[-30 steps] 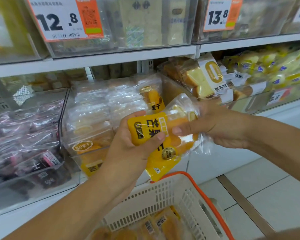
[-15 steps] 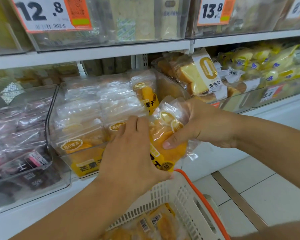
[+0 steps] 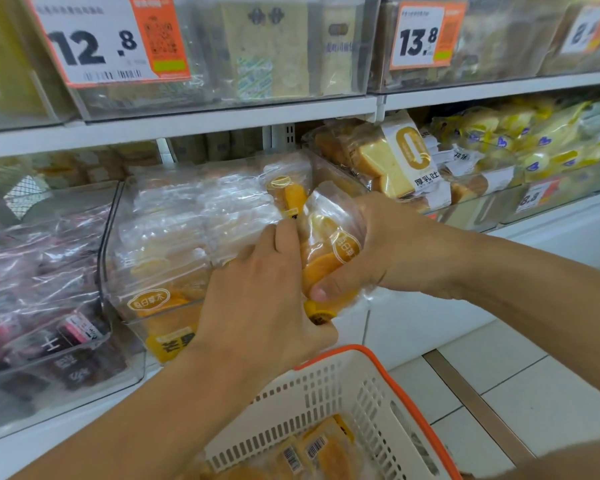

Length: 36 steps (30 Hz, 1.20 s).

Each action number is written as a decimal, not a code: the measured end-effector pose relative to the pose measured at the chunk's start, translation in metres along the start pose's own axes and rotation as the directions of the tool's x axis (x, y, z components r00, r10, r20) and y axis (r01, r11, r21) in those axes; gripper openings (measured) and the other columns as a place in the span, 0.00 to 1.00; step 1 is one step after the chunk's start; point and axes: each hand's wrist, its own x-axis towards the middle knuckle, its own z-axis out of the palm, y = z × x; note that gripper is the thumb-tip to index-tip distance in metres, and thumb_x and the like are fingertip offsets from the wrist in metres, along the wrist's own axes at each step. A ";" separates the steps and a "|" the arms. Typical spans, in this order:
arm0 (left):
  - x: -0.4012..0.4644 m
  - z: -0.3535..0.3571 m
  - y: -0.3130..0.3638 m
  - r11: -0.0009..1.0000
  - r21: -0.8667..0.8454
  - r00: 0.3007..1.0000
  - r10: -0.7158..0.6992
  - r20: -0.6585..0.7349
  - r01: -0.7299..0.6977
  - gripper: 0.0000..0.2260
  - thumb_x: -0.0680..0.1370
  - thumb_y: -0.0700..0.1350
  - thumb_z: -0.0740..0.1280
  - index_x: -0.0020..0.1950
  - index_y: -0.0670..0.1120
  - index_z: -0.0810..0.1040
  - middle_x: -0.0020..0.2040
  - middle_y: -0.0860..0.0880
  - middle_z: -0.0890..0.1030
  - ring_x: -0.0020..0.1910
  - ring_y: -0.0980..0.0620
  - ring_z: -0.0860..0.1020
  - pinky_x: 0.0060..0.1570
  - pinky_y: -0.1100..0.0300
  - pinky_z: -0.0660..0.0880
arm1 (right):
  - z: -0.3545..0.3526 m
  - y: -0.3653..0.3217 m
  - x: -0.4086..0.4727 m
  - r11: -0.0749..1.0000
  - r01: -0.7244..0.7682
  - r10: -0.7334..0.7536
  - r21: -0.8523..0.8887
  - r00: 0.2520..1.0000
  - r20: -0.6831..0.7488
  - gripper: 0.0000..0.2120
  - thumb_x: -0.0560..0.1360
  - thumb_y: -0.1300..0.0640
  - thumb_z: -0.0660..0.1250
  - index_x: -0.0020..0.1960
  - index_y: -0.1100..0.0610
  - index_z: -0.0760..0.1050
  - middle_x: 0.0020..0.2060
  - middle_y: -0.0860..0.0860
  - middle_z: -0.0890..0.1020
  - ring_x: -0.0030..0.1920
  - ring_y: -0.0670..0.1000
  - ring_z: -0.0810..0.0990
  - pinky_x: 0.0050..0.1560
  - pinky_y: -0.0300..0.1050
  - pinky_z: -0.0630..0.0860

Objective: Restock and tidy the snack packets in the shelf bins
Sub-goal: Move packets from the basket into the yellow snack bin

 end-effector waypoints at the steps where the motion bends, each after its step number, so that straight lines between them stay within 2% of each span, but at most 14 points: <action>1: 0.001 -0.001 -0.001 0.999 -0.019 0.999 0.030 -0.021 -0.031 0.38 0.61 0.64 0.72 0.62 0.55 0.56 0.54 0.56 0.70 0.44 0.52 0.71 0.39 0.58 0.69 | -0.003 -0.001 0.001 1.000 0.019 -0.019 -0.011 1.000 -0.011 0.16 0.66 0.72 0.78 0.51 0.62 0.81 0.44 0.56 0.87 0.45 0.54 0.87 0.48 0.50 0.84; 4: 0.012 -0.011 -0.013 0.982 -0.076 0.983 0.163 -0.089 -0.170 0.46 0.61 0.70 0.74 0.71 0.54 0.58 0.62 0.55 0.70 0.56 0.52 0.73 0.49 0.57 0.71 | -0.024 -0.009 -0.003 0.994 0.065 -0.072 -0.088 0.994 -0.084 0.17 0.65 0.72 0.78 0.50 0.59 0.80 0.43 0.55 0.87 0.43 0.52 0.87 0.43 0.44 0.83; 6: 0.022 -0.021 -0.028 0.976 -0.018 0.966 0.214 -0.146 -0.218 0.49 0.63 0.74 0.67 0.76 0.51 0.58 0.69 0.51 0.69 0.67 0.48 0.69 0.63 0.51 0.70 | -0.047 -0.014 -0.007 0.966 0.106 -0.159 -0.234 0.963 -0.217 0.20 0.63 0.71 0.80 0.51 0.59 0.80 0.42 0.52 0.88 0.42 0.50 0.87 0.41 0.41 0.83; 9: 0.033 -0.028 -0.055 0.970 0.181 0.981 0.177 -0.078 -0.161 0.47 0.69 0.75 0.57 0.80 0.49 0.54 0.78 0.48 0.61 0.77 0.45 0.58 0.74 0.44 0.60 | -0.077 -0.014 -0.004 0.901 0.101 -0.270 -0.423 0.892 -0.362 0.25 0.61 0.65 0.83 0.56 0.58 0.81 0.45 0.52 0.87 0.45 0.51 0.87 0.48 0.53 0.84; 11: 0.035 -0.022 -0.068 0.962 0.246 0.992 0.104 0.072 -0.119 0.42 0.72 0.72 0.52 0.81 0.51 0.51 0.80 0.49 0.56 0.79 0.46 0.54 0.76 0.46 0.57 | -0.080 -0.010 0.015 0.787 0.077 -0.338 -0.612 0.884 -0.324 0.22 0.62 0.59 0.82 0.54 0.56 0.82 0.43 0.51 0.86 0.42 0.52 0.86 0.46 0.57 0.83; 14: 0.034 -0.013 -0.076 0.983 0.164 0.984 0.057 0.166 -0.085 0.34 0.77 0.68 0.52 0.79 0.55 0.52 0.80 0.53 0.57 0.77 0.49 0.60 0.74 0.51 0.61 | -0.062 0.001 0.061 0.520 0.003 -0.329 -0.854 0.923 -0.197 0.17 0.61 0.46 0.70 0.46 0.54 0.79 0.39 0.53 0.82 0.40 0.57 0.80 0.40 0.50 0.78; 16: 0.033 -0.010 -0.077 0.985 0.149 0.984 0.068 0.163 -0.092 0.32 0.78 0.67 0.51 0.78 0.55 0.54 0.78 0.54 0.59 0.74 0.50 0.63 0.72 0.52 0.64 | -0.049 0.010 0.093 0.438 -0.057 -0.206 -0.897 0.965 -0.162 0.11 0.64 0.47 0.70 0.38 0.51 0.71 0.36 0.52 0.76 0.37 0.58 0.76 0.34 0.44 0.71; 18: 0.033 -0.007 -0.078 0.983 0.155 0.986 0.072 0.148 -0.095 0.31 0.78 0.67 0.51 0.79 0.55 0.54 0.79 0.54 0.58 0.75 0.50 0.62 0.72 0.53 0.62 | -0.044 0.020 0.119 0.410 -0.079 -0.095 -0.909 0.987 -0.128 0.17 0.65 0.54 0.75 0.35 0.49 0.64 0.33 0.49 0.70 0.34 0.55 0.73 0.30 0.41 0.66; 21: 0.031 -0.001 -0.081 0.991 0.110 0.991 0.061 0.116 -0.074 0.33 0.76 0.67 0.53 0.78 0.54 0.59 0.79 0.53 0.61 0.75 0.48 0.63 0.72 0.51 0.61 | -0.040 0.034 0.153 0.391 -0.090 -0.006 -0.916 0.995 -0.101 0.13 0.64 0.59 0.79 0.43 0.54 0.76 0.37 0.50 0.76 0.37 0.51 0.77 0.33 0.41 0.71; 24: 0.032 0.004 -0.084 0.990 0.109 0.993 0.080 0.084 -0.089 0.32 0.76 0.66 0.54 0.76 0.52 0.65 0.76 0.50 0.67 0.71 0.45 0.69 0.68 0.48 0.67 | -0.044 0.038 0.174 0.321 -0.045 -0.129 -0.946 0.987 -0.090 0.21 0.64 0.56 0.80 0.55 0.52 0.78 0.49 0.52 0.80 0.49 0.56 0.79 0.43 0.45 0.75; 27: 0.033 0.007 -0.087 0.991 0.098 0.993 0.086 0.080 -0.094 0.30 0.76 0.65 0.56 0.75 0.52 0.66 0.75 0.50 0.69 0.66 0.46 0.74 0.66 0.47 0.69 | -0.045 0.042 0.182 0.256 -0.041 -0.217 -0.966 0.971 -0.099 0.37 0.63 0.54 0.82 0.67 0.52 0.70 0.61 0.54 0.78 0.60 0.58 0.77 0.50 0.51 0.75; 30: 0.034 0.007 -0.089 0.992 0.087 0.994 0.085 0.069 -0.091 0.30 0.77 0.65 0.56 0.75 0.53 0.65 0.75 0.51 0.68 0.69 0.46 0.72 0.66 0.48 0.69 | -0.037 0.051 0.191 0.229 -0.099 -0.233 -0.968 0.960 -0.153 0.48 0.61 0.51 0.83 0.74 0.51 0.62 0.68 0.56 0.72 0.68 0.61 0.71 0.60 0.58 0.72; 33: 0.035 0.007 -0.088 0.993 0.065 0.994 0.093 0.054 -0.096 0.30 0.76 0.65 0.56 0.75 0.53 0.66 0.74 0.51 0.69 0.69 0.47 0.71 0.65 0.48 0.69 | -0.034 0.053 0.193 0.245 -0.151 -0.254 -0.958 0.943 -0.214 0.54 0.59 0.53 0.84 0.76 0.51 0.57 0.70 0.58 0.66 0.71 0.64 0.65 0.66 0.66 0.68; 36: 0.036 0.007 -0.087 0.995 0.026 0.994 0.090 0.069 -0.092 0.31 0.76 0.65 0.56 0.76 0.54 0.63 0.75 0.53 0.66 0.71 0.48 0.68 0.69 0.50 0.66 | -0.041 0.053 0.190 0.317 -0.155 -0.232 -0.935 0.944 -0.235 0.57 0.59 0.51 0.85 0.78 0.50 0.55 0.73 0.58 0.64 0.73 0.64 0.62 0.69 0.66 0.66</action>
